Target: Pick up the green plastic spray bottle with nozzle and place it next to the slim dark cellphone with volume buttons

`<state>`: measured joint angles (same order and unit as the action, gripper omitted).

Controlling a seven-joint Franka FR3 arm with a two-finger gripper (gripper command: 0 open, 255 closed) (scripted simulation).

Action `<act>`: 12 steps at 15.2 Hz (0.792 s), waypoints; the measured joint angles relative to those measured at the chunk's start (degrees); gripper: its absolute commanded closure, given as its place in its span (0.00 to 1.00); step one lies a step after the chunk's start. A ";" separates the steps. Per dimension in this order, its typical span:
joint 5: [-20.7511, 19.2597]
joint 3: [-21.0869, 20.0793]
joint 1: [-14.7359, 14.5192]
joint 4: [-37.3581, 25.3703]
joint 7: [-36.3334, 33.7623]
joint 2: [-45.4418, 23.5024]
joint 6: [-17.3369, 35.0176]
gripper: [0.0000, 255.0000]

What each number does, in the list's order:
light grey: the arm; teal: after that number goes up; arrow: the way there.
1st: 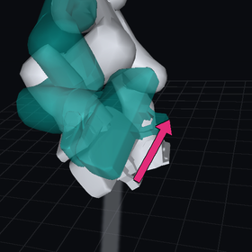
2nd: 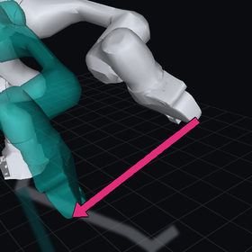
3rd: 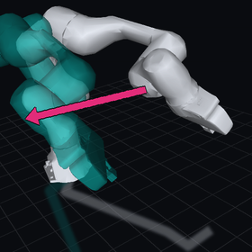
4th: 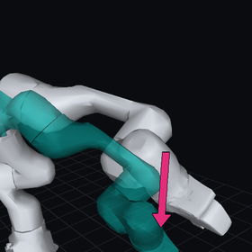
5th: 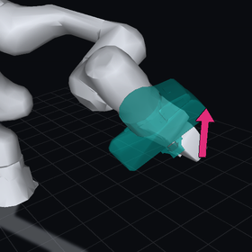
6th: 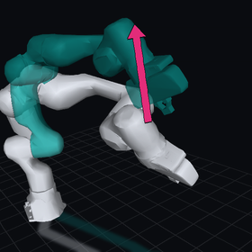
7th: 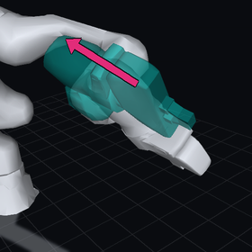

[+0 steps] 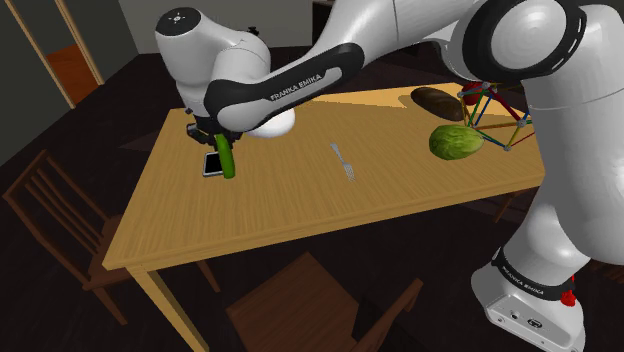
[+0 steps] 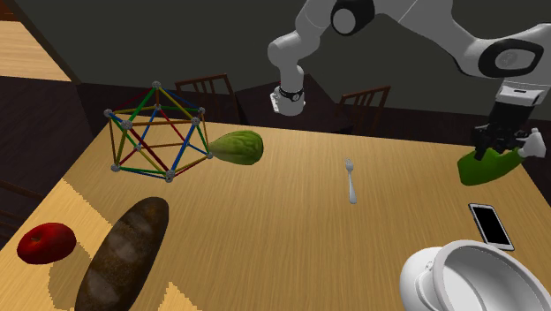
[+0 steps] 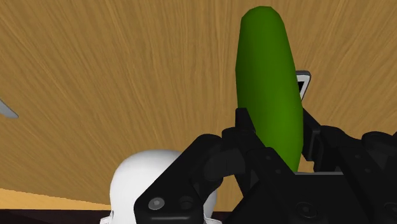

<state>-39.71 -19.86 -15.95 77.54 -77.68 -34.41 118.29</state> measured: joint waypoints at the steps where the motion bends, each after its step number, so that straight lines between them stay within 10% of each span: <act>1: -0.21 0.10 -0.11 0.13 -0.34 -0.34 0.37 1.00; 12: -2.12 1.04 -0.36 2.61 -3.15 -2.51 4.52 1.00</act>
<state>-41.82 -18.81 -16.30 80.16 -80.83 -36.92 122.81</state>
